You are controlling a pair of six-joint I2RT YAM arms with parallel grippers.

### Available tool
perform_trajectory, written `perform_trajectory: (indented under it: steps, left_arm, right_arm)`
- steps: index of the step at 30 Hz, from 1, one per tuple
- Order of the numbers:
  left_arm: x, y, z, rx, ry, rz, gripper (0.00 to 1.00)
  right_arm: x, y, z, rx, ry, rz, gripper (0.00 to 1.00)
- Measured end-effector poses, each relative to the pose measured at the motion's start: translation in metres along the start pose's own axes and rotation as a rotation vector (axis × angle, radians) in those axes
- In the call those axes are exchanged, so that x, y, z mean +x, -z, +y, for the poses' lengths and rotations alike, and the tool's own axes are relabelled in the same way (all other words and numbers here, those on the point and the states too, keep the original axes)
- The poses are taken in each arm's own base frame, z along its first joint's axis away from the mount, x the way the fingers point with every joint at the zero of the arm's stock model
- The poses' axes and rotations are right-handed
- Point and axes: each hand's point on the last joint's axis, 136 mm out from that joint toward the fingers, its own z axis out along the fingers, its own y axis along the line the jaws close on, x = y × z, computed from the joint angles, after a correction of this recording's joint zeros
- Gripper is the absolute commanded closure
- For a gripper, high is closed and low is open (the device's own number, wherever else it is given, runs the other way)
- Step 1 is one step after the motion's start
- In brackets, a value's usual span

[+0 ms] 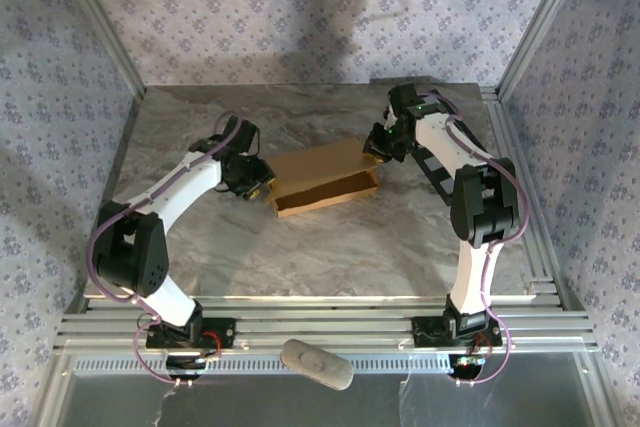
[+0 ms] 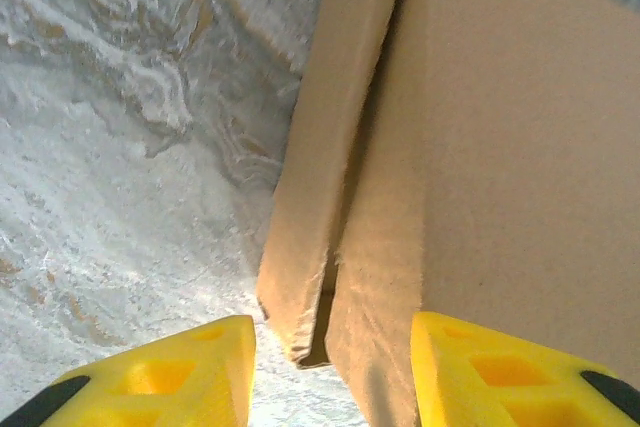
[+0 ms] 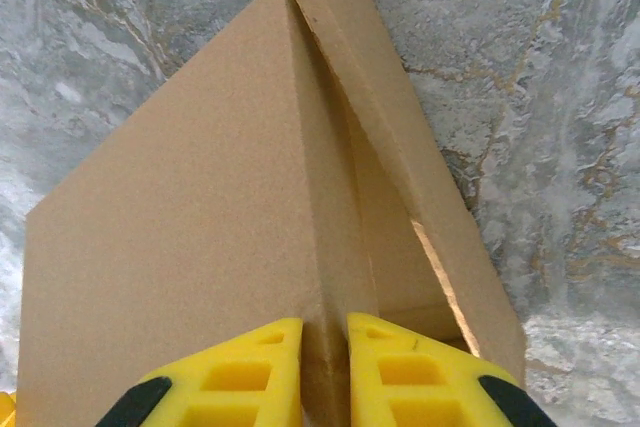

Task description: Fold the paper box

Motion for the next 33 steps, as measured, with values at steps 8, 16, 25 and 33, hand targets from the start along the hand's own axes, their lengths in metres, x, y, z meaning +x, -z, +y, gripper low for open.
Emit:
perform_trajectory:
  steps: [8, 16, 25, 33]
  left_arm:
    - [0.019, -0.018, 0.035, -0.087, 0.008, 0.026, 0.62]
    - [0.023, -0.025, 0.04, -0.104, -0.011, 0.01, 0.63]
    - [0.025, -0.018, 0.048, -0.141, -0.02, -0.026, 0.57]
    - [0.019, 0.013, 0.024, -0.042, -0.008, -0.082, 0.5]
  right_arm:
    - [0.013, -0.009, -0.011, 0.074, 0.068, -0.009, 0.92]
    - [0.02, -0.013, -0.02, 0.153, 0.13, -0.031, 0.82]
    - [0.046, -0.012, -0.06, 0.329, 0.117, 0.046, 0.79]
    - [0.049, -0.01, -0.062, 0.346, 0.12, 0.056, 0.7]
